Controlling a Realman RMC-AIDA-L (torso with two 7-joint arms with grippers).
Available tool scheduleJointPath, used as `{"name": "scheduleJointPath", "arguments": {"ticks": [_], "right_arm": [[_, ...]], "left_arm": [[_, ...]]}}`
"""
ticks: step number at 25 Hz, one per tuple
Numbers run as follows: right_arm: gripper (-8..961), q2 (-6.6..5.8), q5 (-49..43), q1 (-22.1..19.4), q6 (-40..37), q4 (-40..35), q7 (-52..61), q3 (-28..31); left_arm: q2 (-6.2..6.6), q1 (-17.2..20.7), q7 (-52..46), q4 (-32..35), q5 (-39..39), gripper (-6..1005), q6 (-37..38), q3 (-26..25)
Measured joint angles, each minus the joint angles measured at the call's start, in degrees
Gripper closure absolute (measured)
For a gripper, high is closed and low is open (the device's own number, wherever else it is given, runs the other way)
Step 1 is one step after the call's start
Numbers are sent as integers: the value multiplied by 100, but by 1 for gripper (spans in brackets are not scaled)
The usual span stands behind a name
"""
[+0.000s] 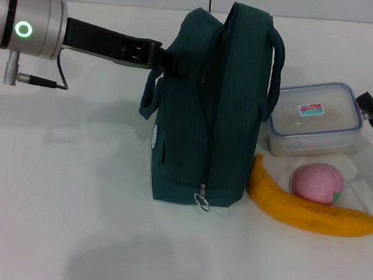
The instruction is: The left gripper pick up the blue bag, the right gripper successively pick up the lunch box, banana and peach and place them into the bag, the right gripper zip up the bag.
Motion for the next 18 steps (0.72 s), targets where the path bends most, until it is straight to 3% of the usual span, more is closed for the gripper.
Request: {"name": "scheduleJointPath", "arguments": {"ticks": [8, 18], "right_arm": [[856, -3, 1, 39, -14, -89, 80, -225], [854, 24, -12, 40, -173, -73, 942, -227]], "left_arm": [[0, -10, 8, 1, -2, 931, 0, 0], [0, -9, 9, 0, -2, 931, 0, 0]]}}
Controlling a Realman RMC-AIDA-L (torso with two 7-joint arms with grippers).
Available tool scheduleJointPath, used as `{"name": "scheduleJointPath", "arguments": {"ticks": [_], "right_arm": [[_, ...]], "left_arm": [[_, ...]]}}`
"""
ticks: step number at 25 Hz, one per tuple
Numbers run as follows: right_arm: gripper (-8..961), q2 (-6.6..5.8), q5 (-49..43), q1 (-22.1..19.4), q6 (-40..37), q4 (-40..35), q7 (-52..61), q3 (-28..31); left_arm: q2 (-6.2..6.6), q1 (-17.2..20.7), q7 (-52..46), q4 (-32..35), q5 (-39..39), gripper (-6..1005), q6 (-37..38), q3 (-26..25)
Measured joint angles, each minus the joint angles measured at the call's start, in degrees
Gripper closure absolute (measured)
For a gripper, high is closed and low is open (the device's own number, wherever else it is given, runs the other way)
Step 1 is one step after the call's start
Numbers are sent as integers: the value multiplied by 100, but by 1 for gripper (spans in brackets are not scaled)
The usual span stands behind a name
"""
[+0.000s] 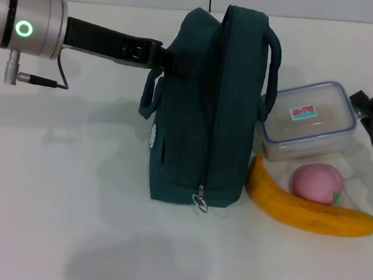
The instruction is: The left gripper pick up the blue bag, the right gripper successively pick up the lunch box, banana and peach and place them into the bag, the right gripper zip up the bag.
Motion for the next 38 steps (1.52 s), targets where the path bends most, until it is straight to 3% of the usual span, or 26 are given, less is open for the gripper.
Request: {"name": "scheduleJointPath", "arguments": {"ticks": [8, 17, 29, 38], "right_arm": [[852, 10, -73, -52, 57, 17, 1872, 11], [850, -14, -19, -96, 21, -59, 3141, 46], [847, -34, 654, -416, -942, -334, 3814, 74], [845, -35, 1430, -200, -1598, -665, 4122, 75]], "left_arm": [[-8, 0, 0, -4, -31, 931, 0, 0], [-9, 2, 1, -9, -57, 931, 0, 0], [-9, 18, 96, -17, -72, 931, -6, -19], [-9, 0, 97, -20, -134, 931, -10, 0]]}}
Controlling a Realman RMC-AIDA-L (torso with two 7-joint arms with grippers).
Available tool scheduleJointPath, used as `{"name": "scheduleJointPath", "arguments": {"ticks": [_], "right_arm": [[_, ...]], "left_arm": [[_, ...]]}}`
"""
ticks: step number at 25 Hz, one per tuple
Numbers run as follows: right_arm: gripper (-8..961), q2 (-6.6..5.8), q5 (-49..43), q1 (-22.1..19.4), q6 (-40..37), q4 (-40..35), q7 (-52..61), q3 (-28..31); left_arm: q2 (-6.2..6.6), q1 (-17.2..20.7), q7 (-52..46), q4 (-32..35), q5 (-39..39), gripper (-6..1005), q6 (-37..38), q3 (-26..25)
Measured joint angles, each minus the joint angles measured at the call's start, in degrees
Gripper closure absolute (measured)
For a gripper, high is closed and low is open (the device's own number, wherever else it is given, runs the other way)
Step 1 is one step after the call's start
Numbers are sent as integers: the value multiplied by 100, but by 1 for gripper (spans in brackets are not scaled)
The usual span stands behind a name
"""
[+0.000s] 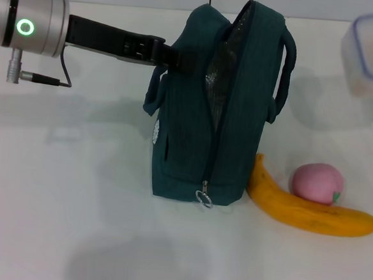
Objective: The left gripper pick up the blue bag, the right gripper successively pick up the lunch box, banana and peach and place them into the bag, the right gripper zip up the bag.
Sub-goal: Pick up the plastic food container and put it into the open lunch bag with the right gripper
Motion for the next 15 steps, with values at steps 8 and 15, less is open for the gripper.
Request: {"name": "scheduleJointPath", "arguments": {"ticks": [8, 15], "right_arm": [[844, -10, 391, 661, -98, -247, 163, 0], [842, 44, 278, 1491, -101, -296, 130, -243]], "left_arm": [[0, -17, 0, 2, -8, 931, -72, 1], [-6, -61, 0, -6, -18, 931, -113, 0]]}}
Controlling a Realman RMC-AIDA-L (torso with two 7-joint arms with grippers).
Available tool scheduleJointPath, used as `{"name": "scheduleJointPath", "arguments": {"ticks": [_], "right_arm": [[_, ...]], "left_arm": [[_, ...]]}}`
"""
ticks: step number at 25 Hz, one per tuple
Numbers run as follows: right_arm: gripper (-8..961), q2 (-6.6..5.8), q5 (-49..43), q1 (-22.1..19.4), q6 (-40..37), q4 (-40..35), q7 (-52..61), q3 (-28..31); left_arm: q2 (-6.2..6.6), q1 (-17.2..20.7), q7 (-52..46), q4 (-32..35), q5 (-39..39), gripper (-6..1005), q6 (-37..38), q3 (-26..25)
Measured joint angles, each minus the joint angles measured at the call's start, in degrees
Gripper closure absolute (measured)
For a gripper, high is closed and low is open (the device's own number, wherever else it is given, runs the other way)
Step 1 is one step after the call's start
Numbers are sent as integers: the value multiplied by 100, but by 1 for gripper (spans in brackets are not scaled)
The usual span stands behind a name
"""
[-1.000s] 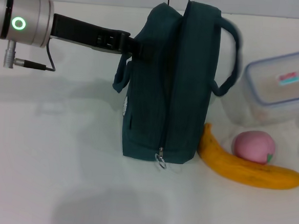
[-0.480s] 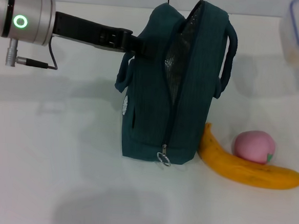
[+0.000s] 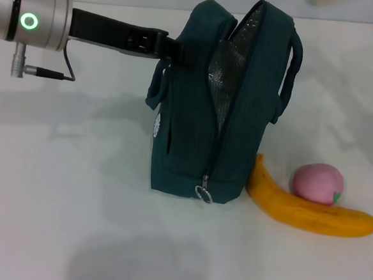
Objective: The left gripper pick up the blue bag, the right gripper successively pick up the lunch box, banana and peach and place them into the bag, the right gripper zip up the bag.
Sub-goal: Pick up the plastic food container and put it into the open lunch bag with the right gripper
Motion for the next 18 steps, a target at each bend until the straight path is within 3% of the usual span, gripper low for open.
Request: {"name": "scheduleJointPath", "arguments": {"ticks": [5, 9, 18], "right_arm": [[841, 9, -23, 345, 189, 71, -95, -560], [840, 9, -33, 399, 286, 341, -470, -648], [838, 0, -83, -186, 792, 201, -819, -860]], "left_arm": [[-2, -110, 48, -185, -65, 931, -92, 4], [2, -160, 117, -317, -122, 931, -158, 8], [40, -110, 133, -330, -129, 931, -160, -23]]}}
